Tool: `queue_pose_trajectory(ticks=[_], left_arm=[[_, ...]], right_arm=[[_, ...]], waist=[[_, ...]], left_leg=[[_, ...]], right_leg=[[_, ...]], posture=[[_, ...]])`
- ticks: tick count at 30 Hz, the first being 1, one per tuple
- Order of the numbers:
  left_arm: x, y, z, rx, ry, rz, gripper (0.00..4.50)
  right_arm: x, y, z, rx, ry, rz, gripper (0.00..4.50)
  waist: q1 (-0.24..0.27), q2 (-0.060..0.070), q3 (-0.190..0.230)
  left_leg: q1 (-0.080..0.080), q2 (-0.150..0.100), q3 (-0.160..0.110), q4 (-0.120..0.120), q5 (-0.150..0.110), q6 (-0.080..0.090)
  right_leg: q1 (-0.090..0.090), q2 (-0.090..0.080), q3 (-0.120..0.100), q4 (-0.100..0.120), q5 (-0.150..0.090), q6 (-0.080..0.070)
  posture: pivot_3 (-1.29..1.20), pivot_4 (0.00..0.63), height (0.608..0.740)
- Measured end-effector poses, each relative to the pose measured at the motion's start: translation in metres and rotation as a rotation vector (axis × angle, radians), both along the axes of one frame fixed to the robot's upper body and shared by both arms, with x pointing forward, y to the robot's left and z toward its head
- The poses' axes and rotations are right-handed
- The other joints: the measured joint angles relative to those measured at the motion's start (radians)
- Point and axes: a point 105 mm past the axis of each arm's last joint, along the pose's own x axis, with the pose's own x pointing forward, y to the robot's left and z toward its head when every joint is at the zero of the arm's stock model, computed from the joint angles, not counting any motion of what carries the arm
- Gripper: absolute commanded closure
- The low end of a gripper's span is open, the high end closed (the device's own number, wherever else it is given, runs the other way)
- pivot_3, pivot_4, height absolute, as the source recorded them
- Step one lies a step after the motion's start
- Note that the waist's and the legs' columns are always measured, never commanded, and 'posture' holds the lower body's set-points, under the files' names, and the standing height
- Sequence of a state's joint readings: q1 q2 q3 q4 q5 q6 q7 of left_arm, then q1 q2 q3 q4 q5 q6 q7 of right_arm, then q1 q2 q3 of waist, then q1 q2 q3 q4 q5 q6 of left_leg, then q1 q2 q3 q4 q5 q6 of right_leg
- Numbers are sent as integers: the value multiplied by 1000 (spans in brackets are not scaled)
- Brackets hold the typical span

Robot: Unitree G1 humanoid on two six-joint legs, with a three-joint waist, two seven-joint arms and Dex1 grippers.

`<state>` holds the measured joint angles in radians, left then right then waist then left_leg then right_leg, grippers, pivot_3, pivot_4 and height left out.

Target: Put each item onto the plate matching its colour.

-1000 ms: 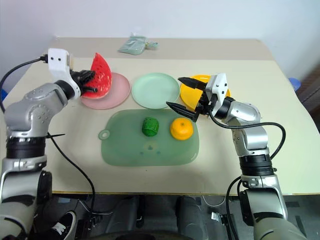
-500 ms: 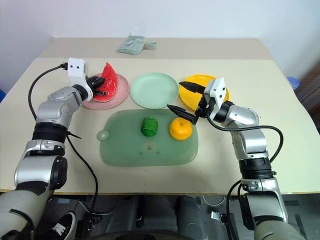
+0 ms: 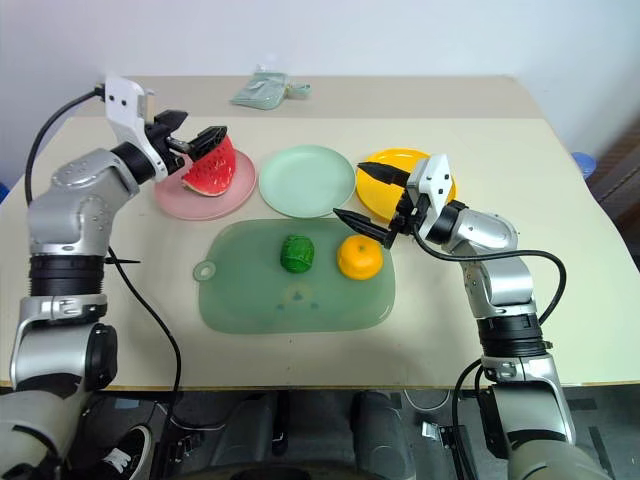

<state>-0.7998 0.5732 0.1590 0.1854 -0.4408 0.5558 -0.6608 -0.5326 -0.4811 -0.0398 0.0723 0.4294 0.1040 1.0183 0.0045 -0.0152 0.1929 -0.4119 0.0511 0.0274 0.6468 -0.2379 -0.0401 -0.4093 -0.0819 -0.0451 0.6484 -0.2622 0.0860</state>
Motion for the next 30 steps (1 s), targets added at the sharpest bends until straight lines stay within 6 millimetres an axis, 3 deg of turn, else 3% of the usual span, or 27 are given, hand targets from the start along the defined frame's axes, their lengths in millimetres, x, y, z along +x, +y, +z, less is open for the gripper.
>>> queue_pose_trajectory(ticks=[3,5,7,10,13,17,21,30], left_arm=[[-36,-27,-1,-24,-11,-273,84],[-57,-36,-13,36,3,-407,84],[-80,-41,-33,104,53,-549,84],[-94,-49,-66,160,147,-671,84],[-96,-55,-82,228,134,-718,84],[-85,-65,-93,229,67,-719,84],[-76,-73,-111,355,23,-694,84],[-61,-87,-139,367,16,-683,84]], right_arm=[[-3,-3,1,-1,19,31,0],[-14,-8,-2,-39,47,87,0],[-28,-22,-12,-127,97,136,0],[-37,-31,-16,-175,133,174,0],[-40,-29,-13,-179,121,197,0],[-38,-28,-12,-168,116,180,0],[-38,-25,-9,-160,100,169,0],[-35,-25,-8,-150,106,142,0]], waist=[[2,0,0],[3,0,0],[7,0,0],[7,0,0],[6,0,0],[9,0,0],[9,0,0],[8,0,0]], left_leg=[[0,0,0,0,0,0],[0,0,0,0,0,0],[0,0,0,0,0,0],[1,0,0,1,0,0],[1,0,0,0,0,0],[0,0,0,1,0,0],[0,0,0,1,0,0],[0,0,0,1,0,0]], right_leg=[[0,0,0,0,0,0],[0,0,0,0,0,0],[1,0,0,-1,0,0],[0,0,0,-1,0,-1],[0,0,0,-1,0,-1],[0,0,0,-1,0,-1],[0,0,0,-1,0,0],[0,0,0,-1,0,0]], posture=[[0,150,740],[0,150,740],[0,150,740],[0,150,740],[0,150,740],[0,150,740],[0,150,740],[0,150,740]])
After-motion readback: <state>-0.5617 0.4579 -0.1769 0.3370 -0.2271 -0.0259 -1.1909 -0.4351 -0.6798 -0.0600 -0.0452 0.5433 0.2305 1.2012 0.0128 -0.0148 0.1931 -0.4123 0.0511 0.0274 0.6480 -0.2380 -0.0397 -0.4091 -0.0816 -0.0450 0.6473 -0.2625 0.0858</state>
